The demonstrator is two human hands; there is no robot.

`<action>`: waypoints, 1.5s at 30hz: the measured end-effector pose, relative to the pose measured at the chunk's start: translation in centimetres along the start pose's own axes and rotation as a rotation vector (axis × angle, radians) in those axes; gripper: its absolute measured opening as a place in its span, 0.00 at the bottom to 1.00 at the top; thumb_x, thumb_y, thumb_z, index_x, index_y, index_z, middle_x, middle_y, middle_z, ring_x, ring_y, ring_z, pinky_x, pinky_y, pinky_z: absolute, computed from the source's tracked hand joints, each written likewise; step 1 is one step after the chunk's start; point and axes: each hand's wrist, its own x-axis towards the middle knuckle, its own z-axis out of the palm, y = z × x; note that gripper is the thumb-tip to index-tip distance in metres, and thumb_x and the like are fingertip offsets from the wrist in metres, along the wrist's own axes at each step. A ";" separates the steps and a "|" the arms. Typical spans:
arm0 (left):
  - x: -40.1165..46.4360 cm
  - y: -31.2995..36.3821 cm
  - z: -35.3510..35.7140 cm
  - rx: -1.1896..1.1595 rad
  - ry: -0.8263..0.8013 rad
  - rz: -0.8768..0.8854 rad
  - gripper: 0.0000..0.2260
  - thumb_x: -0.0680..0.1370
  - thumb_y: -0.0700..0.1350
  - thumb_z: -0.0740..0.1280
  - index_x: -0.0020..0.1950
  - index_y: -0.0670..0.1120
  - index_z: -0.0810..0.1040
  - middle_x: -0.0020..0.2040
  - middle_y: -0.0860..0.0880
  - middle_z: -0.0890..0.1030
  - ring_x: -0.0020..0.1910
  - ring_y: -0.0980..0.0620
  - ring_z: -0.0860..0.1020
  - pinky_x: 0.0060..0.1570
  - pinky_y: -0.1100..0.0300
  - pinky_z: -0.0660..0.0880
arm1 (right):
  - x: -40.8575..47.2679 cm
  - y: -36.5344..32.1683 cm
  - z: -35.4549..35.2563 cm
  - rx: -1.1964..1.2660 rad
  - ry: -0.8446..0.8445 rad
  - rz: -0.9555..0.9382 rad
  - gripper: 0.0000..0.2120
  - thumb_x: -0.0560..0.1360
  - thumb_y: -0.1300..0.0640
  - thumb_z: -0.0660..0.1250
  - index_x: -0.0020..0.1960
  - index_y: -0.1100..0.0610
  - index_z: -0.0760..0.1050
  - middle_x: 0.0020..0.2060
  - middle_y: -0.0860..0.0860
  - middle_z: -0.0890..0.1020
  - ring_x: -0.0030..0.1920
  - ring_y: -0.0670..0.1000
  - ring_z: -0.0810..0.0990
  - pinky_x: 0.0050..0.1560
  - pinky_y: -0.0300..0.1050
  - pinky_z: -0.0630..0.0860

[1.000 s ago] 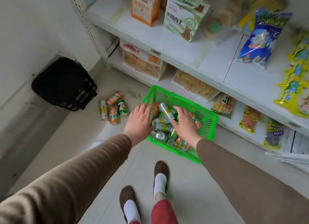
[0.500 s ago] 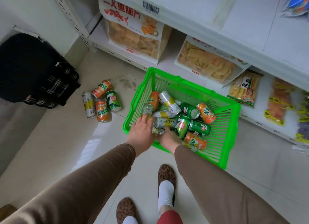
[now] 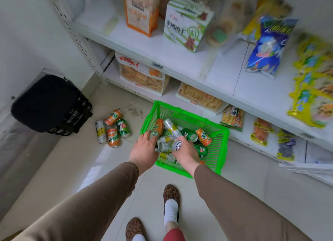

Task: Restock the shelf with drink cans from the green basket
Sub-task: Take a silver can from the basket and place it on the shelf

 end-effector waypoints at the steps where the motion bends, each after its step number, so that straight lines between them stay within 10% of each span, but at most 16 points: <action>1: -1.0 1.1 -2.6 -0.010 0.020 0.010 0.29 0.77 0.50 0.66 0.76 0.48 0.62 0.76 0.43 0.60 0.73 0.43 0.61 0.69 0.47 0.66 | -1.8 -1.1 -2.4 0.022 0.029 -0.028 0.23 0.72 0.54 0.73 0.62 0.42 0.69 0.56 0.51 0.75 0.51 0.58 0.79 0.44 0.47 0.75; 19: -15.1 18.2 -42.9 -0.076 0.532 0.425 0.37 0.71 0.51 0.74 0.76 0.46 0.62 0.71 0.46 0.67 0.69 0.44 0.65 0.66 0.51 0.66 | -28.0 -19.0 -39.5 0.431 0.564 -0.567 0.23 0.68 0.43 0.77 0.57 0.44 0.71 0.51 0.46 0.81 0.53 0.51 0.79 0.52 0.50 0.77; 37: 2.2 25.6 -54.6 -0.110 0.564 0.291 0.38 0.74 0.53 0.73 0.78 0.48 0.57 0.74 0.46 0.65 0.71 0.45 0.65 0.67 0.50 0.68 | -10.7 -29.9 -55.3 0.525 0.529 -0.614 0.23 0.70 0.46 0.77 0.59 0.45 0.70 0.53 0.43 0.80 0.53 0.50 0.80 0.52 0.47 0.76; 45: 9.9 26.6 -56.3 -0.191 0.535 0.241 0.36 0.74 0.52 0.72 0.77 0.47 0.59 0.72 0.46 0.67 0.69 0.45 0.67 0.66 0.51 0.70 | -2.8 -33.3 -58.3 0.763 0.494 -0.609 0.24 0.74 0.53 0.74 0.66 0.42 0.69 0.57 0.48 0.78 0.58 0.53 0.79 0.59 0.62 0.79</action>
